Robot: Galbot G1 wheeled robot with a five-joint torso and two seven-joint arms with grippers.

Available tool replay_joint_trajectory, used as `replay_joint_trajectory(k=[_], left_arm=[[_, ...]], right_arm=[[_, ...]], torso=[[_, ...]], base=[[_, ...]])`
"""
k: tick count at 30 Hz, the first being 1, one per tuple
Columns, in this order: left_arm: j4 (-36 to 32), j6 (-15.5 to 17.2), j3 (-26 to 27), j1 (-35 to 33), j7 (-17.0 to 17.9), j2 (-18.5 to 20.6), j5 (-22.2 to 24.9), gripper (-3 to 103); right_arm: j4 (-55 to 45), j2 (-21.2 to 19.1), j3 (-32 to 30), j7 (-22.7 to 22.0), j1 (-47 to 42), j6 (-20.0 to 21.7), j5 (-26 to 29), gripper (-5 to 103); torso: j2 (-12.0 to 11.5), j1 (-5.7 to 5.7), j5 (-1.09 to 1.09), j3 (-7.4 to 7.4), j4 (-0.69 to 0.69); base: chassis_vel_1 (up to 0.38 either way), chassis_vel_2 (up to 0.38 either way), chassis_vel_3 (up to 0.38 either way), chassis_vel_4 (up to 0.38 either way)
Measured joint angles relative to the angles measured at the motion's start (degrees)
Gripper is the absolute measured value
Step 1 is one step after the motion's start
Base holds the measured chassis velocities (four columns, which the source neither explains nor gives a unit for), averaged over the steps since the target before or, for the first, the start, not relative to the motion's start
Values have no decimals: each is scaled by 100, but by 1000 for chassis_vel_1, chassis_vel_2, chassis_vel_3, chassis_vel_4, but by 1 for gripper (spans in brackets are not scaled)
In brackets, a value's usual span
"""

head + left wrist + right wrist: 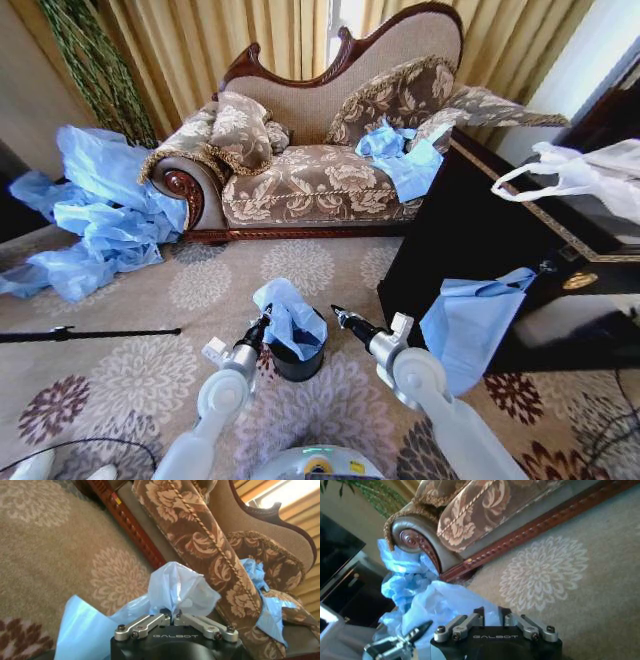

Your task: Place a garbage bag over the trash bin.

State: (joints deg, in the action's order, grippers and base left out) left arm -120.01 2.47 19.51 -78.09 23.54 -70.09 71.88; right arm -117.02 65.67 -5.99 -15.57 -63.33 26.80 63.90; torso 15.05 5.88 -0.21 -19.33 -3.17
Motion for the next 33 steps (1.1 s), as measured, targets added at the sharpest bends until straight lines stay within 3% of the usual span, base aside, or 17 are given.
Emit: replay_joint_trajectory(k=[3, 4, 6, 7, 8, 9, 12, 13, 16, 18, 23, 33], left_arm=[[-66, 19, 36, -22, 21, 11, 5, 0], [-103, 30, 62, -36, 29, 25, 5, 0], [-113, 31, 73, -40, 34, 27, 4, 0], [-122, 35, 84, -40, 42, 26, 2, 0], [-125, 36, 87, -37, 44, 24, 0, 0], [-125, 36, 87, -37, 44, 24, 0, 0], [-130, 40, 84, -18, 55, 11, -7, 0], [-130, 40, 84, -18, 55, 11, -7, 0], [-98, 41, 66, 12, 55, 5, -27, 0], [-92, 41, 63, 17, 55, 2, -30, 0], [-65, 41, 43, 30, 42, -8, -55, 0], [-108, 41, 61, -11, -24, -9, -39, 0]], right_arm=[[152, 31, 60, 111, 34, -7, -130, 23], [278, 40, 126, 199, 72, 2, -248, 33], [375, 46, 187, 256, 115, 7, -397, 33], [552, 58, 306, 382, 204, -13, -818, 44], [664, 61, 376, 492, 266, -19, -1156, 44], [664, 61, 376, 492, 266, -19, -1156, 44], [815, 63, 611, 630, 455, 35, -1664, 61], [815, 63, 611, 630, 455, 35, -1664, 61], [766, 110, 924, 455, 585, 121, -1580, 77], [762, 126, 972, 410, 598, 125, -1541, 77], [769, 316, 1154, 69, 680, 207, -1230, 97], [1649, 645, 1407, 111, 993, 55, -1977, 100]], torso=[[0, 0, 0, 0, 0], [0, 0, 1, 0, 0], [0, 0, 0, 0, 0], [0, 0, 1, 0, 0], [0, 0, 1, -1, 1], [0, 0, 1, -1, 1], [0, 0, 1, 0, 0], [0, 0, 1, 0, 0], [0, 0, 0, 0, 0], [0, 0, 0, 0, 1], [0, 0, 0, 0, 0], [0, 0, 1, 0, 1]], base=[[0, 0, 0, 0], [0, 0, 0, 0], [0, 0, 0, 0], [0, 0, 0, 0], [0, 0, 0, 0], [0, 0, 0, 0], [0, 0, 0, 0], [0, 0, 0, 0], [0, 0, 0, 0], [0, 0, 0, 0], [0, 0, 0, 0], [0, 0, 0, 0]])
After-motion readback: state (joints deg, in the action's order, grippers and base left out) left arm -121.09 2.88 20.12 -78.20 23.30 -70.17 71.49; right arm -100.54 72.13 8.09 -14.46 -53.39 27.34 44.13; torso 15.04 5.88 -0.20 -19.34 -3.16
